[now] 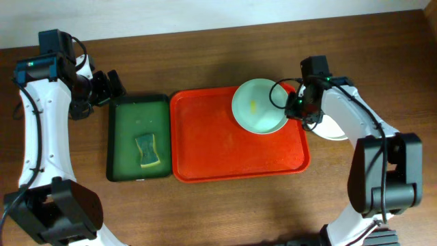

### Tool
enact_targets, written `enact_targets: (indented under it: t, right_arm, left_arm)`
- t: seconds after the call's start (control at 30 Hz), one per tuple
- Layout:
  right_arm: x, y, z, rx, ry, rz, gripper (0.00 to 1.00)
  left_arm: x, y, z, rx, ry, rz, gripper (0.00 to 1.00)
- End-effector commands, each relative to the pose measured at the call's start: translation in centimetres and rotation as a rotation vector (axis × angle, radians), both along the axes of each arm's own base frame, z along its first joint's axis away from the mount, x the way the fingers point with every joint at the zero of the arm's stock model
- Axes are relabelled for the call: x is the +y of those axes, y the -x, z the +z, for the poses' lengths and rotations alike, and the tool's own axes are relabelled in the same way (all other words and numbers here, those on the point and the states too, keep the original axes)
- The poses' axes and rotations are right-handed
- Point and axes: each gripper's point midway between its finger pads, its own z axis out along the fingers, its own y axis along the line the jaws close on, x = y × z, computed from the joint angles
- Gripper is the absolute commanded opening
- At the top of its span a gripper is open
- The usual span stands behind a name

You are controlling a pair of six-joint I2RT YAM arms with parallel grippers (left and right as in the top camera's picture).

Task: Clean dirty plates on tray and stack at the side
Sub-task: 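Release the stack and grip the back plate's rim with the right gripper, then drag the back plate forward to the red tray center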

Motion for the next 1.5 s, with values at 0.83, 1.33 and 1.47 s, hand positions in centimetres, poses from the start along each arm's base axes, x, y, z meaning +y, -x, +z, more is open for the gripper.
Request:
enact_targets:
  t: [0.83, 1.33, 1.47]
  right_arm:
    - [3.1, 0.2, -3.6, 0.034, -0.015, 0.075, 0.29]
    - [11.6, 3.0, -3.0, 0.095, -0.315, 0.232, 0.04]
    - [14.0, 3.3, -3.0, 0.08, -0.298, 0.303, 0.15]
  left_arm:
    - [-0.1, -0.2, 1.2, -0.036, 0.002, -0.014, 0.99]
    - [-0.1, -0.2, 1.2, -0.036, 0.002, -0.014, 0.99]
    - [-0.1, -0.2, 1.2, -0.036, 0.002, -0.014, 0.99]
